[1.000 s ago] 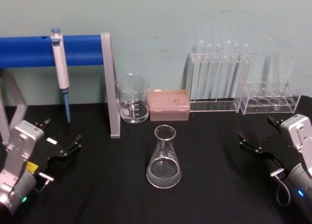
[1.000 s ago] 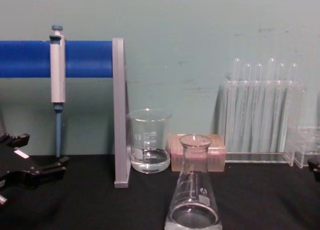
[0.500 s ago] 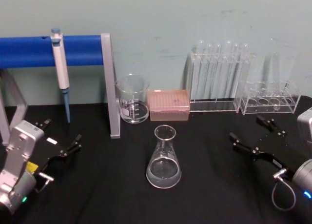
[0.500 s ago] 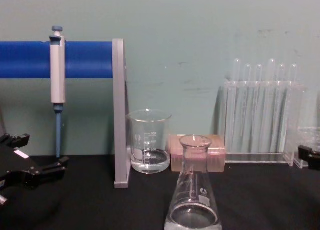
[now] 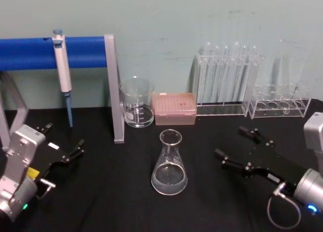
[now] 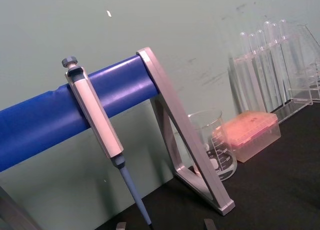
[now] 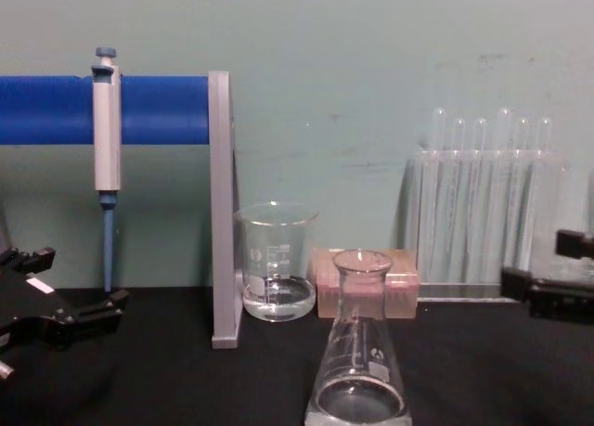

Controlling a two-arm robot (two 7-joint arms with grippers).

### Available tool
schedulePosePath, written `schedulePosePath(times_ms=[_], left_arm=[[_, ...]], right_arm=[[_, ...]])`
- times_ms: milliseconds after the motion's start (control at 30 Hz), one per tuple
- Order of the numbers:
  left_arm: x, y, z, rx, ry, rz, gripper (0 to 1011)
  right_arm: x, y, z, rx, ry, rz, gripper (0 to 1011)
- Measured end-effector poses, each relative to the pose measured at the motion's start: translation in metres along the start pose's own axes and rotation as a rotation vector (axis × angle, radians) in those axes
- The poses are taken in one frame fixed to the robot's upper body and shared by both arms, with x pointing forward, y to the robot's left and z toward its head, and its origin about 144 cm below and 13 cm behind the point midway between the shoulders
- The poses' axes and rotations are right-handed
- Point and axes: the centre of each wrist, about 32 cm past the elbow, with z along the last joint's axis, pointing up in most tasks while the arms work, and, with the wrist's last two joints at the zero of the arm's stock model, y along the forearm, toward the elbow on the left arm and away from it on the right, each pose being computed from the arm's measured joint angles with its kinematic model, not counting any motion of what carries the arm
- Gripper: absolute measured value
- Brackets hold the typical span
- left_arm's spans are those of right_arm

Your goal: Grasp the erlenmeyer flask with one hand, shake it three times, then place it back.

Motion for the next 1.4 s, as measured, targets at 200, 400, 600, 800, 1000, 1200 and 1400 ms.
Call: schedulePosePath(times_ms=[200, 400, 600, 800, 1000, 1200, 1400], left_arm=[[0.000, 0.000, 0.000, 0.000, 0.000, 0.000, 1001], [0.000, 0.000, 0.000, 0.000, 0.000, 0.000, 1001], [0.000, 0.000, 0.000, 0.000, 0.000, 0.000, 1001], [0.000, 0.000, 0.000, 0.000, 0.000, 0.000, 1001], [0.000, 0.000, 0.000, 0.000, 0.000, 0.000, 1001], [0.000, 0.000, 0.000, 0.000, 0.000, 0.000, 1001], [0.000, 0.000, 0.000, 0.000, 0.000, 0.000, 1001]], right_arm=[[-0.001, 0.008, 0.001, 0.010, 0.007, 0.083, 1000], [0.000, 0.019, 0.000, 0.019, 0.014, 0.149, 1000], [0.003, 0.032, -0.002, 0.019, 0.025, 0.194, 1000], [0.006, 0.044, -0.006, 0.015, 0.034, 0.221, 1000], [0.009, 0.054, -0.008, 0.010, 0.038, 0.238, 1000], [0.014, 0.066, -0.011, 0.002, 0.040, 0.252, 1000], [0.019, 0.079, -0.014, -0.003, 0.041, 0.262, 1000]])
